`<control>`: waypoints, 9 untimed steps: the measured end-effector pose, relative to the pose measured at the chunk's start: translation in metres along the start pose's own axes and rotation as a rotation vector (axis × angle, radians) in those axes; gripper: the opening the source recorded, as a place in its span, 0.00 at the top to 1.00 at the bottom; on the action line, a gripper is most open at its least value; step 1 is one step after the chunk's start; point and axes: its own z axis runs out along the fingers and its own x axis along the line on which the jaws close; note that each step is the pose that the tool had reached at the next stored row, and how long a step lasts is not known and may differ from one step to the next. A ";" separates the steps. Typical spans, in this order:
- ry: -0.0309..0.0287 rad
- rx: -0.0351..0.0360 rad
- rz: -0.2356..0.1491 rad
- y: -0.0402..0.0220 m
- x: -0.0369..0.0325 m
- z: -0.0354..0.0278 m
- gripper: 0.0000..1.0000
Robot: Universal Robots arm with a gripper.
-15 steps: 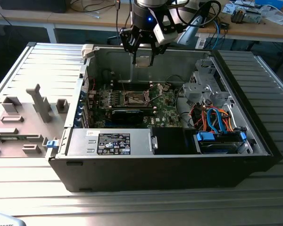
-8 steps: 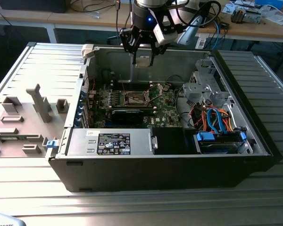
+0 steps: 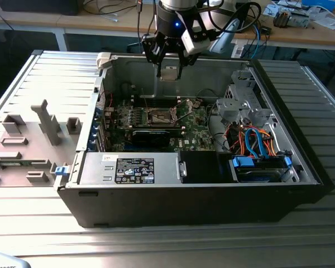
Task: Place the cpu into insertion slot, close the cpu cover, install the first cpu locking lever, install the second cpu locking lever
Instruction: 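Place the cpu into insertion slot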
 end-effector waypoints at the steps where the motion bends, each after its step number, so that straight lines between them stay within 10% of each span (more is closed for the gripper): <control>1: 0.0000 0.0001 0.000 0.0000 0.0000 0.0002 0.46; 9: 0.0000 0.0001 0.000 -0.0001 0.0000 0.0013 0.46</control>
